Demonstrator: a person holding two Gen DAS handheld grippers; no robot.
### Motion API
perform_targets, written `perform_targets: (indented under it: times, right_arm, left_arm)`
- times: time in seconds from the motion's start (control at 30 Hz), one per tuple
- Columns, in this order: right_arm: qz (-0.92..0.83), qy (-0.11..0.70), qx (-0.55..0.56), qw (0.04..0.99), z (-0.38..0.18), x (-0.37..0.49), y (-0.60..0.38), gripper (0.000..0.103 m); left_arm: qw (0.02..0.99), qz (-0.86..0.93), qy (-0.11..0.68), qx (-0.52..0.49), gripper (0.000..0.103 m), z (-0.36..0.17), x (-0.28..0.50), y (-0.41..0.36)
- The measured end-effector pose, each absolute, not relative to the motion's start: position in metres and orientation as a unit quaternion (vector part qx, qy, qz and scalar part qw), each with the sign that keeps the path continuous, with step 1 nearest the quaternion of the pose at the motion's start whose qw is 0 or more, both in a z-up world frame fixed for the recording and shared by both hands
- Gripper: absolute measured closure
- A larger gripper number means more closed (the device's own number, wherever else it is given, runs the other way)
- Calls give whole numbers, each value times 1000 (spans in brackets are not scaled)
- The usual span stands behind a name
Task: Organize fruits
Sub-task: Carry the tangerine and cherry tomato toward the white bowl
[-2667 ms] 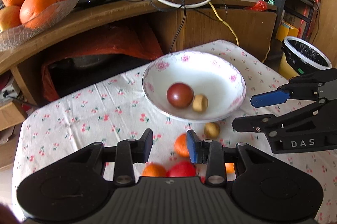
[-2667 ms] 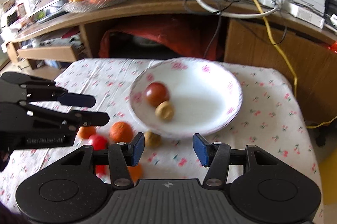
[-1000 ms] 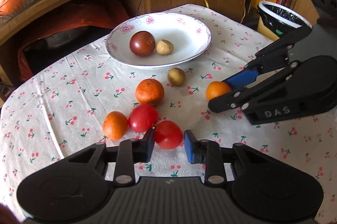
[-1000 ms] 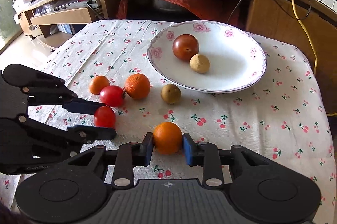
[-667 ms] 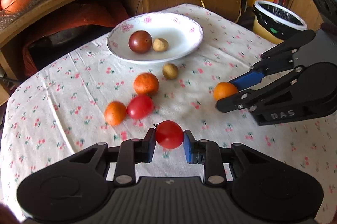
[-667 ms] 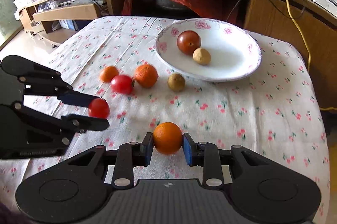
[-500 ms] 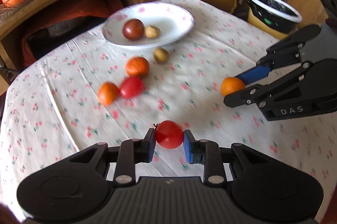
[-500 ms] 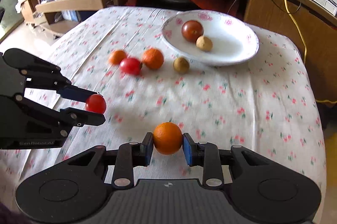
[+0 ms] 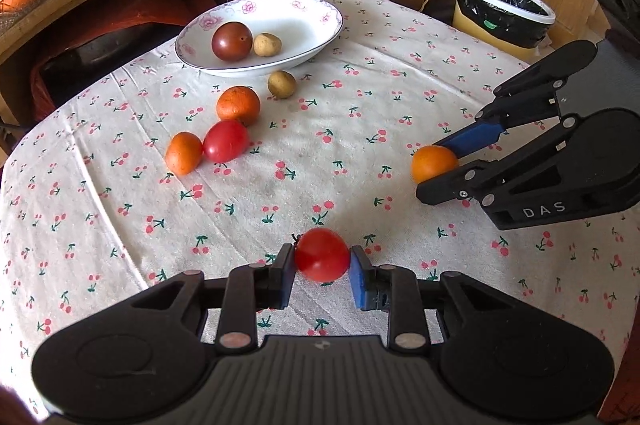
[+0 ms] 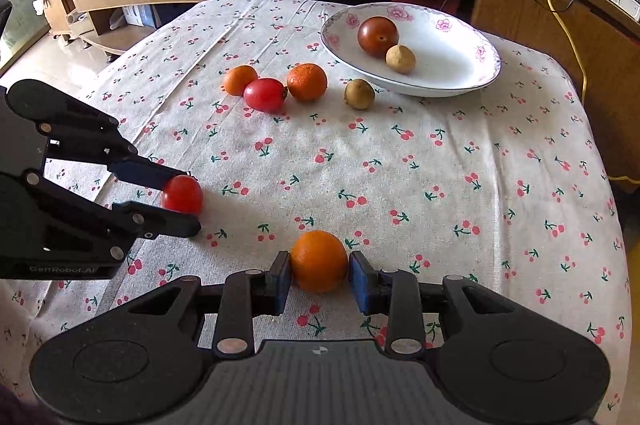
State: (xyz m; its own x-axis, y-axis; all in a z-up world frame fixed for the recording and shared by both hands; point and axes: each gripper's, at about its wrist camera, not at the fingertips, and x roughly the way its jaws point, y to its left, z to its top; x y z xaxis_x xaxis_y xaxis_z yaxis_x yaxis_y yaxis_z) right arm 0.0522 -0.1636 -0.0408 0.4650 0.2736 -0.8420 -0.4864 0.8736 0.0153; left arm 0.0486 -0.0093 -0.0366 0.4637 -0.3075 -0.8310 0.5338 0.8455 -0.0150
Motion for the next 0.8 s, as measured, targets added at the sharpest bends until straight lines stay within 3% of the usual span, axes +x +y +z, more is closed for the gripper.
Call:
perform_targets:
  times: [0.6, 0.8]
  right_arm:
    - [213, 479, -114, 844, -40, 52, -164, 76]
    - [205, 481, -126, 843, -34, 45, -165, 79]
  left_arm:
    - [861, -207, 447, 121, 60, -40, 54, -20]
    - [856, -197, 457, 142, 66, -36, 52, -29]
